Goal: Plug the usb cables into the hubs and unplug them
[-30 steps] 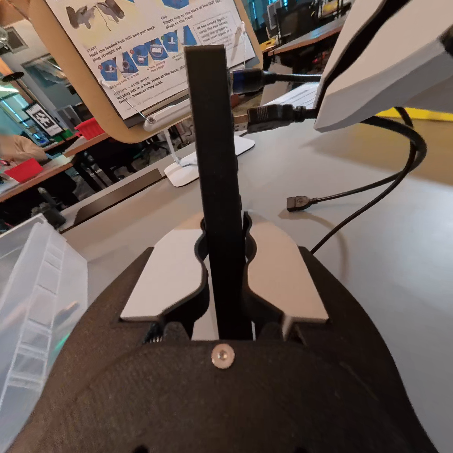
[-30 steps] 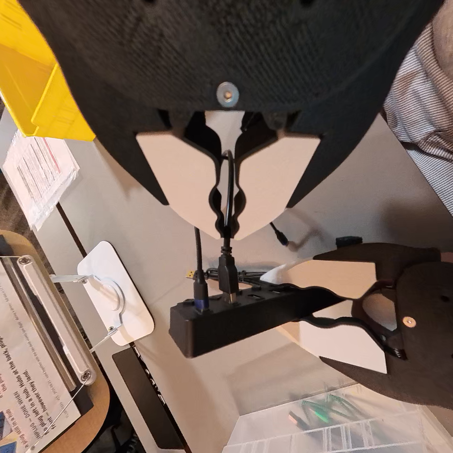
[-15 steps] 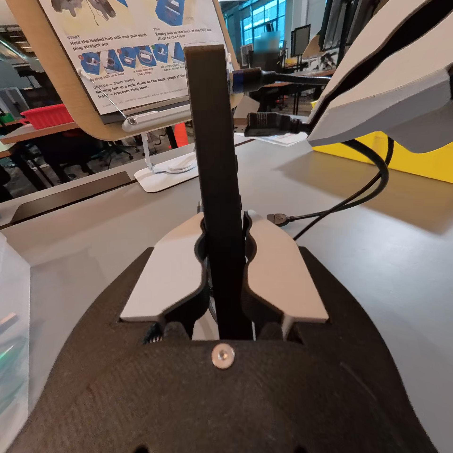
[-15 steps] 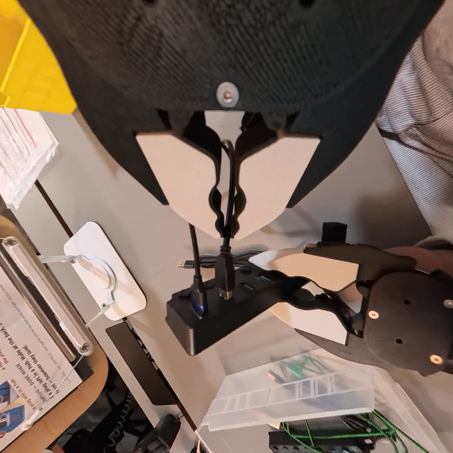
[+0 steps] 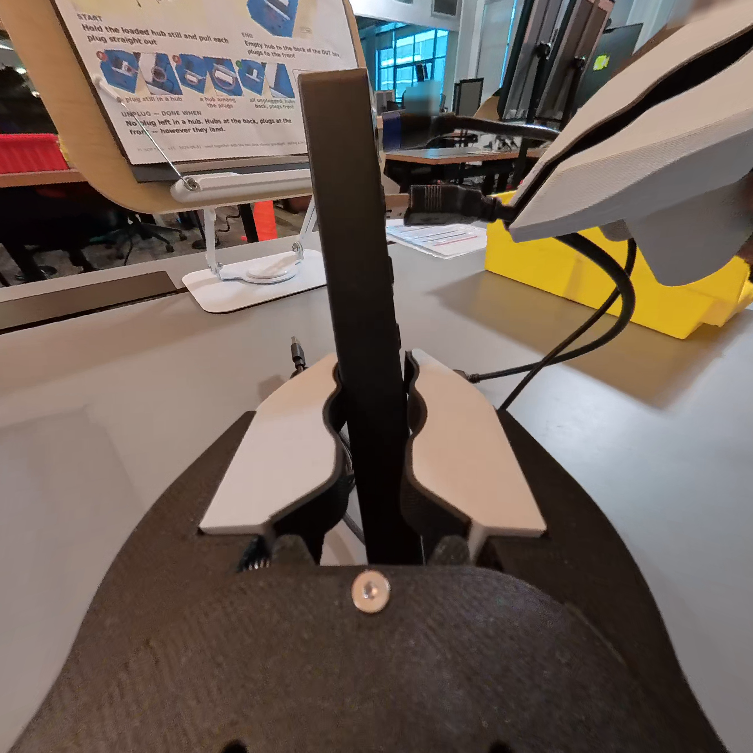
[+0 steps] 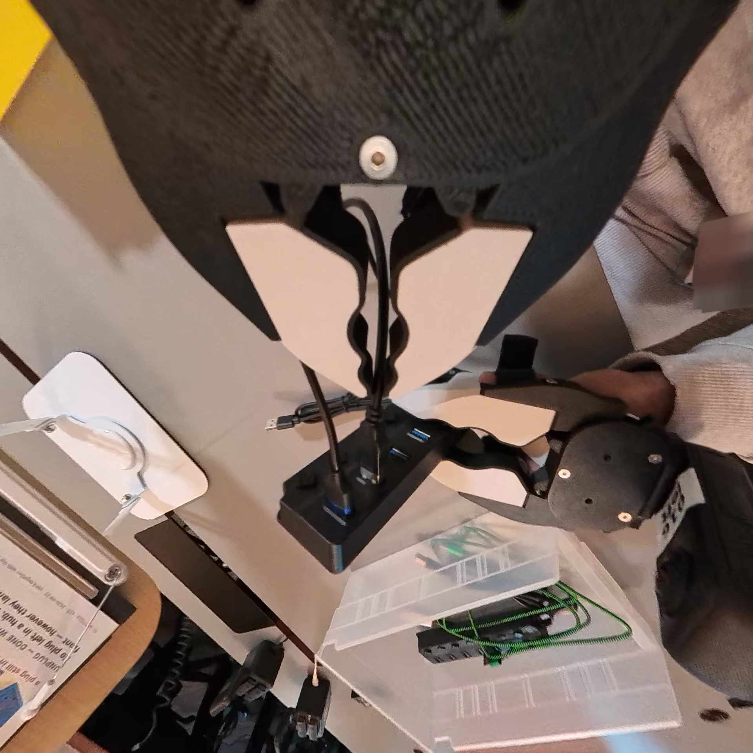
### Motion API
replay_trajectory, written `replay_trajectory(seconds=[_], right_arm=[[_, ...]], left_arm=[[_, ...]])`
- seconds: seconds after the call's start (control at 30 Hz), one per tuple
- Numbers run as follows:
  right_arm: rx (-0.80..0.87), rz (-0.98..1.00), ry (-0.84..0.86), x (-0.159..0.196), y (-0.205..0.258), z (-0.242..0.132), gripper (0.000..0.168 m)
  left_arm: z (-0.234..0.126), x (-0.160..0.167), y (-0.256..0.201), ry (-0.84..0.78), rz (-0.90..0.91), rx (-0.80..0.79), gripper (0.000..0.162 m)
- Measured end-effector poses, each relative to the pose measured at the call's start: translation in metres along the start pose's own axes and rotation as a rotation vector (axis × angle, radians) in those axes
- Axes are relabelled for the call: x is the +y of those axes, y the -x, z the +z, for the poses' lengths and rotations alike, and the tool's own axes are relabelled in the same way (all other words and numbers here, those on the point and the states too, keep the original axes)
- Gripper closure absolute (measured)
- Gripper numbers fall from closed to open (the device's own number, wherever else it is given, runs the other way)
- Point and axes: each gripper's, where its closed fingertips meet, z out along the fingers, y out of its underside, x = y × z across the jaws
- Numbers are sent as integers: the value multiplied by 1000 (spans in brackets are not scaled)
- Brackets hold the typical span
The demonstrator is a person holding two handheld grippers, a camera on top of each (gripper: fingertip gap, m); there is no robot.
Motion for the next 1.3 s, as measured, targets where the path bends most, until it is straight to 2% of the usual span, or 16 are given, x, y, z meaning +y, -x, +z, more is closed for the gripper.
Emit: replay_trajectory(seconds=[0.03,0.3,0.67,0.83,1.1,1.3], right_arm=[[-11,15,-8,0,0,0,164],[-74,124,-115,-7,1,3,163],[-323,414,-284,-18,5,-1,162],[-308,396,-295,-19,5,-3,164],[-272,329,-217,-15,7,-5,164],[-276,327,-205,-12,4,-4,164]], left_arm=[[0,0,0,2,-4,4,135],[-1,-3,3,-26,-56,-10,136],[-3,-9,1,-69,-67,-7,136],[-3,-10,-2,-74,-11,-43,135],[-5,-10,1,-51,152,-105,133],[-3,-6,-4,-38,161,-42,129]])
